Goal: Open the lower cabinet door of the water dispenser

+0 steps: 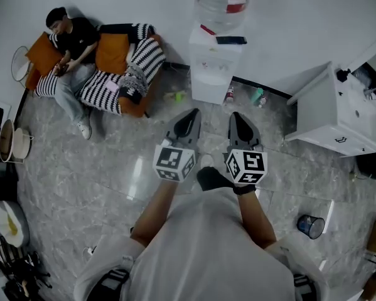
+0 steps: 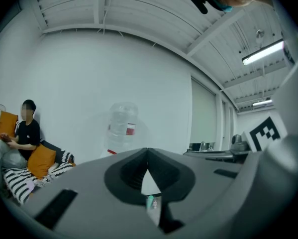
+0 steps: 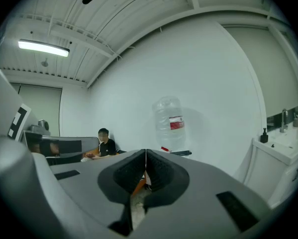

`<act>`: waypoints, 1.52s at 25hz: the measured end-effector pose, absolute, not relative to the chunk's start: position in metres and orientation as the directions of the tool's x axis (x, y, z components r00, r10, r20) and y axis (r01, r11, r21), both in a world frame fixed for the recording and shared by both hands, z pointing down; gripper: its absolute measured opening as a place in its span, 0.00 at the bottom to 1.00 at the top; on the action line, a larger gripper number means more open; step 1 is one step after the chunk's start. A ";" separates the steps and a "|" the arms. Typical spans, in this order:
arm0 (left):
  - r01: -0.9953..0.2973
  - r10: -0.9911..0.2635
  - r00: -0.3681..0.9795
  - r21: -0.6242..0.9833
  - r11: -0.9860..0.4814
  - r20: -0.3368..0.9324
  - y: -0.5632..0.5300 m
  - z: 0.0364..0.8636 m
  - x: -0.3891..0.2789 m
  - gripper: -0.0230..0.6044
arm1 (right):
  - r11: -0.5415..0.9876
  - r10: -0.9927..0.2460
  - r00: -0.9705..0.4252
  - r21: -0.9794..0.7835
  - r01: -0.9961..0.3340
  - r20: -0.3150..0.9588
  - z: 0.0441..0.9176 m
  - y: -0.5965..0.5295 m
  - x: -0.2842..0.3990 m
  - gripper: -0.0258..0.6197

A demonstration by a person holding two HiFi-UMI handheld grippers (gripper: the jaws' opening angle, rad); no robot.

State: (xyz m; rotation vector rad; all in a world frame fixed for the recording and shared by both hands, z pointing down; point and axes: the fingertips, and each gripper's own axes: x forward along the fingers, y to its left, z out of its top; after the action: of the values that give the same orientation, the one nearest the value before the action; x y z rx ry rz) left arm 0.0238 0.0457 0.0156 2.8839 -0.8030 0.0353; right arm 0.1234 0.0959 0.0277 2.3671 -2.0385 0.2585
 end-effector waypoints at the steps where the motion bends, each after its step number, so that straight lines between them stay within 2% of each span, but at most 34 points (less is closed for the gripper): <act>1: -0.518 -0.514 0.855 0.135 -0.844 0.066 0.038 0.016 0.031 0.06 | -0.157 -0.981 0.142 -0.107 -0.982 0.133 0.028 0.088 0.132 0.06; 14: -0.548 -0.533 0.836 0.151 -0.822 0.133 -0.056 0.036 0.110 0.06 | -0.153 -0.973 0.125 -0.140 -0.978 0.192 0.046 -0.001 0.221 0.06; 22: -0.525 -0.504 0.849 0.146 -0.838 0.160 -0.092 0.080 0.139 0.06 | -0.157 -0.965 0.118 -0.157 -0.975 0.234 0.105 -0.043 0.242 0.06; 32: -0.517 -0.500 0.853 0.122 -0.847 0.150 -0.131 0.222 0.149 0.06 | -0.190 -0.957 0.149 -0.147 -0.971 0.251 0.258 -0.070 0.251 0.06; 38: -0.411 -0.396 0.909 0.116 -0.904 0.130 -0.149 0.333 0.166 0.06 | -0.207 -0.961 0.184 -0.097 -0.974 0.206 0.361 -0.098 0.264 0.06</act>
State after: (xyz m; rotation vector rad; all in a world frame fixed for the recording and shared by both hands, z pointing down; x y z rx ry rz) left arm 0.1665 -0.1490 0.3327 2.9309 -0.6222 0.1563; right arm 0.2643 -0.0980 0.3614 2.3730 -1.9418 0.3431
